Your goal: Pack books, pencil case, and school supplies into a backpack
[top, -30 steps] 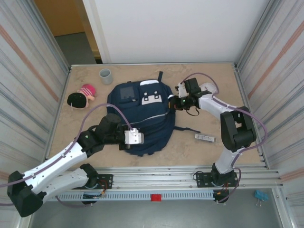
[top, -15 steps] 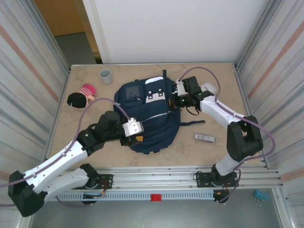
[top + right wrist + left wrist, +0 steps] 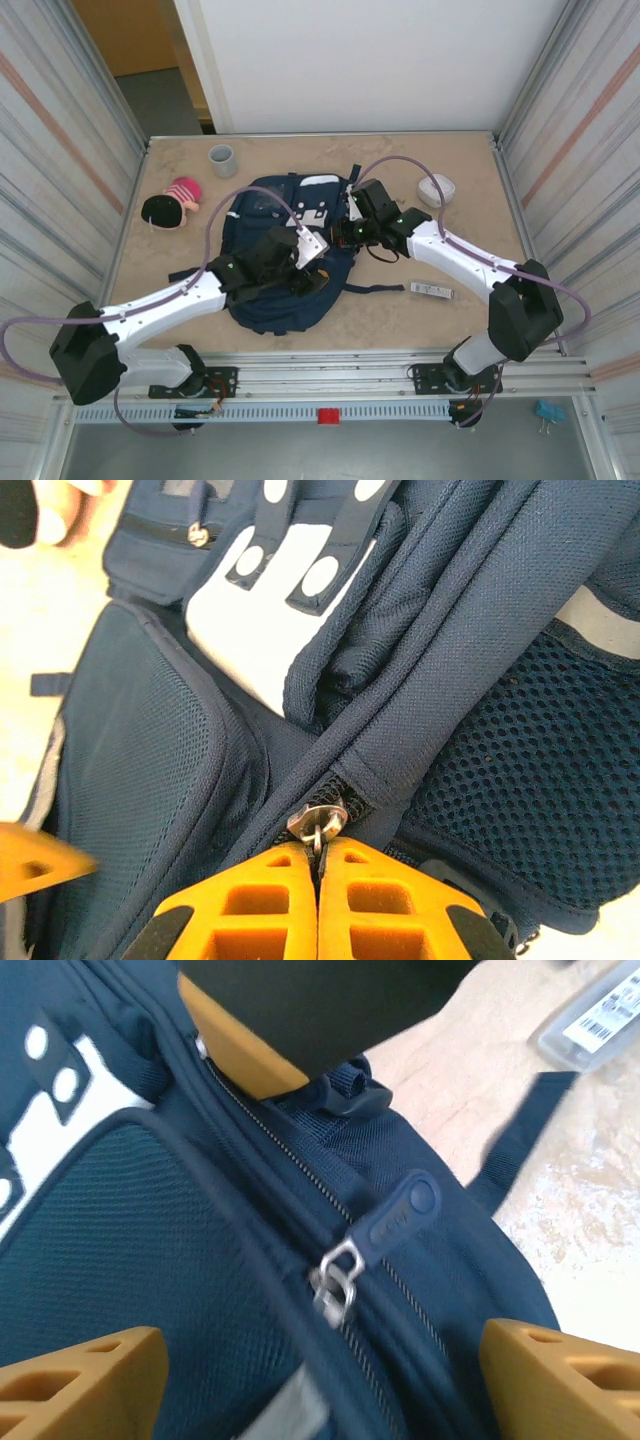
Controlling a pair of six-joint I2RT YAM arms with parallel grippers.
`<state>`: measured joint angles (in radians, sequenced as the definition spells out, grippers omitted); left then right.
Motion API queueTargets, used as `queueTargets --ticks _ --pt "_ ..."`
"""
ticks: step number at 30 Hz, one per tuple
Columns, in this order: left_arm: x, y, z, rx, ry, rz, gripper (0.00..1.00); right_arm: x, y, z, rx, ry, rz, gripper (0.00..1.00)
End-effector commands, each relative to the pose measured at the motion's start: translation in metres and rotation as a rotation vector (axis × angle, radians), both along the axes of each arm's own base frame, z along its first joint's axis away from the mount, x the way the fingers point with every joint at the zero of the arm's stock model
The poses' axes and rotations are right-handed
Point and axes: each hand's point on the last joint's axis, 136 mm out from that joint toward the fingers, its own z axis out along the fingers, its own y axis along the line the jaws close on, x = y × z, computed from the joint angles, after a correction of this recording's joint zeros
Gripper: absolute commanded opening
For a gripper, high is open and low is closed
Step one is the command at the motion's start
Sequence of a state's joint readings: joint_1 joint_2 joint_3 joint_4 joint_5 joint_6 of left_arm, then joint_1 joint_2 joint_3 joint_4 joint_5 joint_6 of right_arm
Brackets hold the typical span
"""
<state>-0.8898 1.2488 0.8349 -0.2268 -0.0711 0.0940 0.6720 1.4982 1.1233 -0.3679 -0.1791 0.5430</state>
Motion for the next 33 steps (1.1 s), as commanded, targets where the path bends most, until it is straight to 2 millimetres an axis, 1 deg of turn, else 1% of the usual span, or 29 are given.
queueTargets --ticks 1,3,5,6,7,8,9,10,11,13,14,15,16,18,19,21,23,25,26,27,30,33 --pt "0.008 0.009 -0.012 0.036 0.007 0.078 0.63 -0.004 0.014 0.042 0.113 -0.077 0.023 0.00" --pt "0.006 0.014 -0.017 0.059 0.009 0.066 0.49 -0.005 0.008 0.039 0.086 -0.084 0.020 0.00" --pt "0.001 0.017 -0.017 0.069 0.004 0.039 0.29 -0.001 -0.005 0.031 0.030 -0.081 -0.004 0.00" --pt "-0.002 0.018 -0.015 0.067 -0.001 0.024 0.21 0.002 -0.013 0.026 0.006 -0.072 -0.021 0.00" --pt "-0.007 0.018 -0.013 0.059 -0.003 0.002 0.18 0.005 -0.019 0.021 -0.008 -0.058 -0.030 0.00" --pt "-0.010 0.018 -0.012 0.048 -0.005 -0.018 0.18 0.008 -0.024 0.019 -0.008 -0.046 -0.036 0.00" --pt "-0.014 0.017 -0.010 0.034 -0.009 -0.039 0.19 0.011 -0.027 0.017 -0.010 -0.042 -0.035 0.00" --pt "-0.016 0.016 -0.006 0.014 -0.016 -0.051 0.23 0.013 -0.028 0.019 -0.012 -0.052 -0.031 0.01" --pt "-0.017 0.015 -0.003 0.002 -0.020 -0.056 0.31 0.014 -0.028 0.021 -0.016 -0.066 -0.022 0.07" --pt "-0.013 0.015 0.011 -0.028 -0.046 -0.034 0.52 0.016 -0.029 0.030 -0.022 -0.102 -0.001 0.31" --pt "-0.011 0.017 0.020 -0.039 -0.052 -0.022 0.59 0.016 -0.031 0.033 -0.027 -0.112 0.002 0.39" --pt "-0.008 0.021 0.030 -0.048 -0.050 -0.008 0.65 0.015 -0.035 0.037 -0.031 -0.122 0.003 0.45" --pt "-0.006 0.025 0.038 -0.057 -0.044 0.002 0.71 0.014 -0.039 0.042 -0.032 -0.134 0.001 0.48" --pt "-0.001 0.037 0.053 -0.084 -0.029 0.014 0.80 0.011 -0.050 0.049 -0.031 -0.155 -0.011 0.51" --pt "0.000 0.043 0.058 -0.095 -0.024 0.009 0.82 0.009 -0.055 0.053 -0.026 -0.163 -0.018 0.52" --pt "-0.002 0.058 0.063 -0.101 -0.028 -0.040 0.83 0.001 -0.063 0.059 -0.010 -0.176 -0.029 0.53" --pt "-0.009 0.069 0.062 -0.062 -0.057 -0.131 0.82 -0.009 -0.068 0.065 0.015 -0.187 -0.036 0.54" --pt "-0.028 0.074 0.054 0.023 -0.086 -0.301 0.81 -0.020 -0.068 0.065 0.055 -0.192 -0.040 0.54" --pt "-0.037 0.078 0.046 0.089 -0.100 -0.386 0.81 -0.026 -0.067 0.065 0.081 -0.199 -0.038 0.54" --pt "-0.042 0.081 0.039 0.140 -0.104 -0.439 0.81 -0.032 -0.065 0.063 0.107 -0.209 -0.033 0.54" --pt "-0.041 0.090 0.017 0.252 -0.110 -0.505 0.82 -0.045 -0.062 0.063 0.137 -0.260 -0.032 0.55" --pt "-0.038 0.093 -0.001 0.316 -0.118 -0.561 0.81 -0.058 -0.059 0.066 0.137 -0.314 -0.021 0.56"
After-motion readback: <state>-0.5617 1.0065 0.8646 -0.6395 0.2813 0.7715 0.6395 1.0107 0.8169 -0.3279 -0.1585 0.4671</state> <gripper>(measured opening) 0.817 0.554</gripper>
